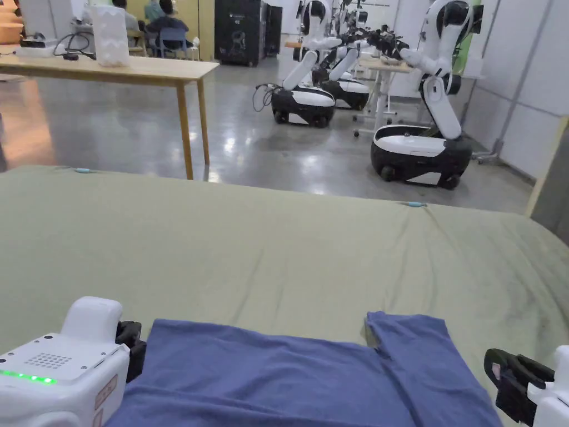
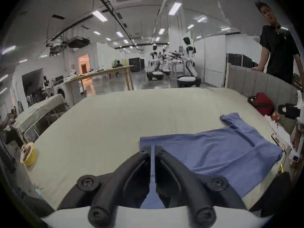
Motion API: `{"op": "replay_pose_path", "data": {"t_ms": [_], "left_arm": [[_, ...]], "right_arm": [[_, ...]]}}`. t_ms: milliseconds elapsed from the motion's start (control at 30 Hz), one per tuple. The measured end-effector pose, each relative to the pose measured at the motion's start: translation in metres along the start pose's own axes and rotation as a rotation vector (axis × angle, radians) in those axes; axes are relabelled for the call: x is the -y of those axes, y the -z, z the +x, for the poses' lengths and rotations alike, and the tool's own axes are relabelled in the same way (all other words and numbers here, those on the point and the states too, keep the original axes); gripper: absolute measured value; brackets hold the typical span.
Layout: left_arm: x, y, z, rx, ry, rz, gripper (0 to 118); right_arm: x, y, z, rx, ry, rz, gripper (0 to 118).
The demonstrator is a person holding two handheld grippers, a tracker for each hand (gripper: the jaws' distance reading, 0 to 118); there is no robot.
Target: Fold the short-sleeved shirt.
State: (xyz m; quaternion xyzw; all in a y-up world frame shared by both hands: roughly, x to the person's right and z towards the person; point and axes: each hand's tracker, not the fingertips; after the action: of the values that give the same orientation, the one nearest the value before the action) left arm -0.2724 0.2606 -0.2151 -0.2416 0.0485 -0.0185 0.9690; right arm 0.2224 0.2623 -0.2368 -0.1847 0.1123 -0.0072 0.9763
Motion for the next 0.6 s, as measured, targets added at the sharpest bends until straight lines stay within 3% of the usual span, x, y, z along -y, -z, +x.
{"op": "replay_pose_path", "data": {"t_ms": [267, 300, 367, 400, 433, 533, 600], "left_arm": [[-0.016, 0.111, -0.009, -0.004, 0.042, -0.206, 5], [-0.019, 0.129, -0.011, -0.008, 0.050, -0.233, 18], [-0.019, 0.166, -0.013, -0.034, 0.053, -0.281, 108], [-0.018, 0.178, -0.011, -0.038, 0.048, -0.267, 118], [-0.019, 0.191, -0.014, -0.083, 0.044, -0.275, 114], [-0.012, 0.232, -0.013, -0.021, -0.030, -0.390, 113], [-0.004, 0.246, -0.006, -0.044, -0.036, -0.423, 100]], "right_arm": [[0.003, 0.038, 0.015, 0.003, -0.009, -0.079, 1], [0.004, 0.044, 0.017, 0.007, -0.012, -0.090, 1], [0.006, 0.056, 0.024, 0.011, -0.015, -0.115, 1], [0.007, 0.062, 0.028, 0.017, -0.017, -0.128, 1], [0.008, 0.068, 0.030, 0.024, -0.018, -0.138, 1], [0.013, 0.100, 0.049, 0.045, 0.001, -0.234, 1], [0.016, 0.127, 0.062, 0.070, -0.001, -0.287, 1]]}}
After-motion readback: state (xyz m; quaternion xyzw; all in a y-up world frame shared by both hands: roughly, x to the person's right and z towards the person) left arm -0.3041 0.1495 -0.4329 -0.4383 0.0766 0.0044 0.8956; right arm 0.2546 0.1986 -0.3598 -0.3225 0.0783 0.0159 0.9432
